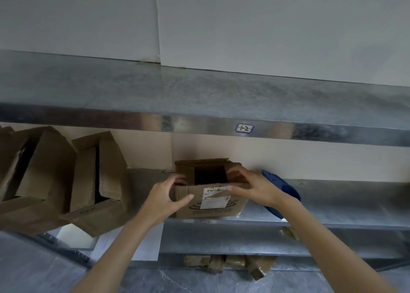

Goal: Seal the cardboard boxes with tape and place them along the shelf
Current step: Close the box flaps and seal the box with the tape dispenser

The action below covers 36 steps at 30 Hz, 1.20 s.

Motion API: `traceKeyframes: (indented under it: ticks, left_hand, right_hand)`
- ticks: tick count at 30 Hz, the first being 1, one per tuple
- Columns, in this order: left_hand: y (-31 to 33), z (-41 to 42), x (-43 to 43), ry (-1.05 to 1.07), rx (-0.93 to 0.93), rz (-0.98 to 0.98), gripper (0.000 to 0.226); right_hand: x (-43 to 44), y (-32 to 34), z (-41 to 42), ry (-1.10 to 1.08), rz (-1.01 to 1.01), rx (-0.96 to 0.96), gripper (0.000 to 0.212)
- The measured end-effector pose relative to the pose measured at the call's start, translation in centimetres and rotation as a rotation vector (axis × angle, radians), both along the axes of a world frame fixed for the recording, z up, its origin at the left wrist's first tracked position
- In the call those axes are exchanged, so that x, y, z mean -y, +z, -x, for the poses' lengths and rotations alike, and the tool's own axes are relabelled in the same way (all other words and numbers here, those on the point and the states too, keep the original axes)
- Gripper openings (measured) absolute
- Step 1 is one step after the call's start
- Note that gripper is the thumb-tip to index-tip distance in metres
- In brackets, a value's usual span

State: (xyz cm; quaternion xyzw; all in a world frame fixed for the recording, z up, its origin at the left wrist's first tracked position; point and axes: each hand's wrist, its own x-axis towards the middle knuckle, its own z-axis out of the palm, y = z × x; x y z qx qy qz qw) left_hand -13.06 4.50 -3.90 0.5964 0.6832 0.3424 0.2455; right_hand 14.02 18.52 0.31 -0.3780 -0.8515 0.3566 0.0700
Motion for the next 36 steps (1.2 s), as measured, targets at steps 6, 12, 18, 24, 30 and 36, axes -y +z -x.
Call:
traceKeyframes:
  ticks: [6,12,18,24,30,36]
  left_hand:
    - [-0.9,-1.1,-0.6,0.205,0.130,-0.145,0.040]
    - [-1.4,-1.2,-1.6,0.301,0.057,-0.274,0.067]
    - [-1.1,-0.7,-2.0,0.132,0.189,-0.177,0.086]
    - [-1.6,-0.5,-2.1,0.115,0.096,-0.209,0.031]
    - [-1.7,-2.4,-3.1,0.082,0.104,-0.237,0.025]
    - [-2.0,-4.6,-3.6,0.102,0.121,-0.224,0.032]
  right_hand:
    - [-0.6,-0.8,0.3,-0.085,-0.075,-0.027,0.050]
    - [-0.4,-2.9,0.6,-0.250,-0.206,-0.106,0.071]
    - [-0.4,-3.4,0.4,-0.269,-0.245,-0.104,0.079]
    - [0.4,-3.9,0.6,-0.172,-0.224,-0.116,0.055]
    - [1.3,-4.4,0.4,-0.275,-0.342,-0.021,0.046]
    - [1.3,-5.0,-0.9,-0.349,-0.338,0.006,0.046]
